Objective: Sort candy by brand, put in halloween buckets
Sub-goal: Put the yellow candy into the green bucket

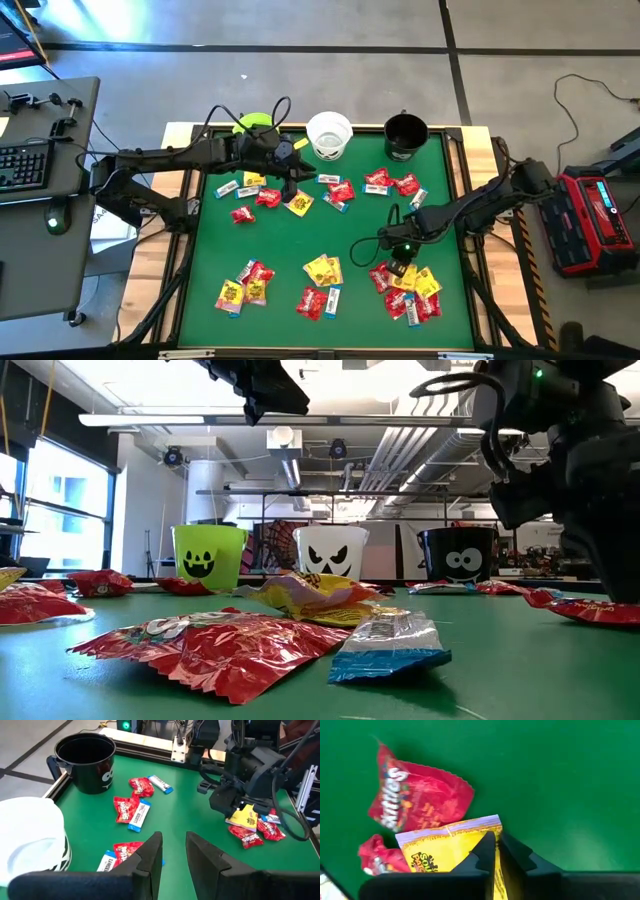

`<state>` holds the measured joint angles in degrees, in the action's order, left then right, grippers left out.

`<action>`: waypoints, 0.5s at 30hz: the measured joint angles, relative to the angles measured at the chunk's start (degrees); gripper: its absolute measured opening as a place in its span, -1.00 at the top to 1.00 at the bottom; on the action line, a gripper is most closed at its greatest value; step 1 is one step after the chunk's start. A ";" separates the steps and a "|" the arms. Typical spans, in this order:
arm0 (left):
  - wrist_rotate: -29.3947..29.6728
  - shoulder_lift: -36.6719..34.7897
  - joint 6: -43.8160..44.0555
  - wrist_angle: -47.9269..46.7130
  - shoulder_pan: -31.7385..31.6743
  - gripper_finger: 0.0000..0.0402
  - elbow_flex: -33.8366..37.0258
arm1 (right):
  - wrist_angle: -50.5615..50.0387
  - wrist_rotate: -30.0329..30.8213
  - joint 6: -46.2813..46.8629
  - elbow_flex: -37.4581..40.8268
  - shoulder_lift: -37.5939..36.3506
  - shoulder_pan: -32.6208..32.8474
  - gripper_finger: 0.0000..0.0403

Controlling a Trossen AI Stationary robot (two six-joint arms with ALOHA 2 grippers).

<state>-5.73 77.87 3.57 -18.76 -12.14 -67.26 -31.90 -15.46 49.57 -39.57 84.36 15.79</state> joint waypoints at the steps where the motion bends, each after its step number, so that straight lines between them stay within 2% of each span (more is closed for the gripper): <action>1: 0.00 0.00 0.32 0.00 0.00 0.62 0.00 | 0.00 0.08 0.25 0.00 -0.75 0.02 0.97; 10: -0.05 0.00 0.90 -0.02 0.05 0.62 0.00 | -1.72 2.62 5.74 -0.11 -10.44 0.45 0.96; 15: -0.13 0.00 0.87 -0.28 0.76 0.62 0.00 | -5.80 1.81 4.43 0.03 -10.76 4.36 0.66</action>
<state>-5.87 77.87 4.44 -19.05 -11.38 -67.26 -37.70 -13.65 54.00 -39.54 73.59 20.15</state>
